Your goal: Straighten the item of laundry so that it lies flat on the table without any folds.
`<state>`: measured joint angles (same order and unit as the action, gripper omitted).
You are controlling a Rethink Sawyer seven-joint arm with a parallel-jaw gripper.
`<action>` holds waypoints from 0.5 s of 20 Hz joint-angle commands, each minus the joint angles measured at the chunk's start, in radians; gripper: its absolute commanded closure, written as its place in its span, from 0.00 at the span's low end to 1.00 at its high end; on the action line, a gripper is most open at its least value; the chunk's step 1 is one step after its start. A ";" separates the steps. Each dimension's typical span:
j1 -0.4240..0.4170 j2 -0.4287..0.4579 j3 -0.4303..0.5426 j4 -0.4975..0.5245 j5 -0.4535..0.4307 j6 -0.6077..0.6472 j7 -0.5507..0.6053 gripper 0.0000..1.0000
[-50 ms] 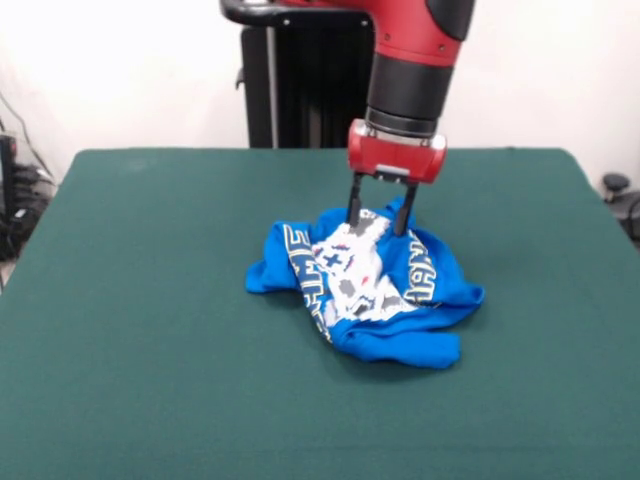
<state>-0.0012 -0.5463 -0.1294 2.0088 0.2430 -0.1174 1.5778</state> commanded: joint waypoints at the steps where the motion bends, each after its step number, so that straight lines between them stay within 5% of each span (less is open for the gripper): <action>1: 0.054 0.033 0.089 0.103 0.083 0.023 0.334 0.00; 10: 0.042 0.068 0.116 0.106 0.102 -0.018 0.333 0.00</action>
<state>0.0294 -0.5189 -0.1267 2.0747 0.2720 -0.1174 1.5787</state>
